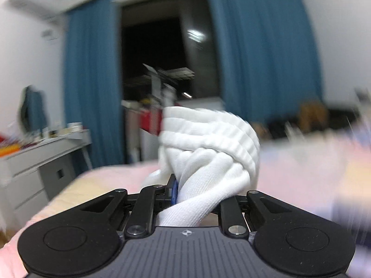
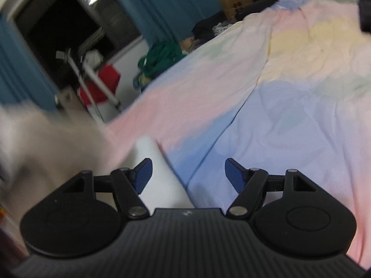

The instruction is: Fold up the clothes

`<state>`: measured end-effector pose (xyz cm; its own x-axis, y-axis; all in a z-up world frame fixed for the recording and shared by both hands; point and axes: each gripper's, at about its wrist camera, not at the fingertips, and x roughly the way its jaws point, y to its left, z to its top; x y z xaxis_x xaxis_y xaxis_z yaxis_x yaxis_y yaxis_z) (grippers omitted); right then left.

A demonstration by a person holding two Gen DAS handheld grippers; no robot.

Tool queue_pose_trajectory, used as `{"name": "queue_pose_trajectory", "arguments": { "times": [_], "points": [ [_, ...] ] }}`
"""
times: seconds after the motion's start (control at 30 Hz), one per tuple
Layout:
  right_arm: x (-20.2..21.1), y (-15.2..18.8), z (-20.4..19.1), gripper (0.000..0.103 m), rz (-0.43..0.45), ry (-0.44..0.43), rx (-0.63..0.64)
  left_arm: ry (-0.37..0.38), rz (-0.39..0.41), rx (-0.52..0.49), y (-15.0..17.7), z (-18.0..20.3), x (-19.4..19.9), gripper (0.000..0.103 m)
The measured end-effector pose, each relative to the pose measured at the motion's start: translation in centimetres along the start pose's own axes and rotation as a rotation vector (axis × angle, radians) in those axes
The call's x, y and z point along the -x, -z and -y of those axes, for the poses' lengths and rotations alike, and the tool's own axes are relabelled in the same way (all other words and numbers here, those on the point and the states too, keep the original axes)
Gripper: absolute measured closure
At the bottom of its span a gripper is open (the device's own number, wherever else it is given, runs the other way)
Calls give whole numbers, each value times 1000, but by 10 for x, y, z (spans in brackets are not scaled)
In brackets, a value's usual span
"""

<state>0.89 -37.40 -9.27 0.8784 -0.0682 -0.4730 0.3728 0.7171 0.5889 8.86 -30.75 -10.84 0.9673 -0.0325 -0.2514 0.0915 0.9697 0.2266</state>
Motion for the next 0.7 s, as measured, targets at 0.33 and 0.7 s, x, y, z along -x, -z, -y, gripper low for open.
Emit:
{"name": "queue_pose_trajectory", "arguments": {
  "times": [0.33, 0.7],
  "points": [
    [-18, -4, 22, 30, -135, -277, -251, 63, -82, -302, 47, 15, -15, 43],
    [-29, 11, 6, 30, -312, -356, -222, 83, -251, -362, 60, -81, -7, 22]
  ]
}}
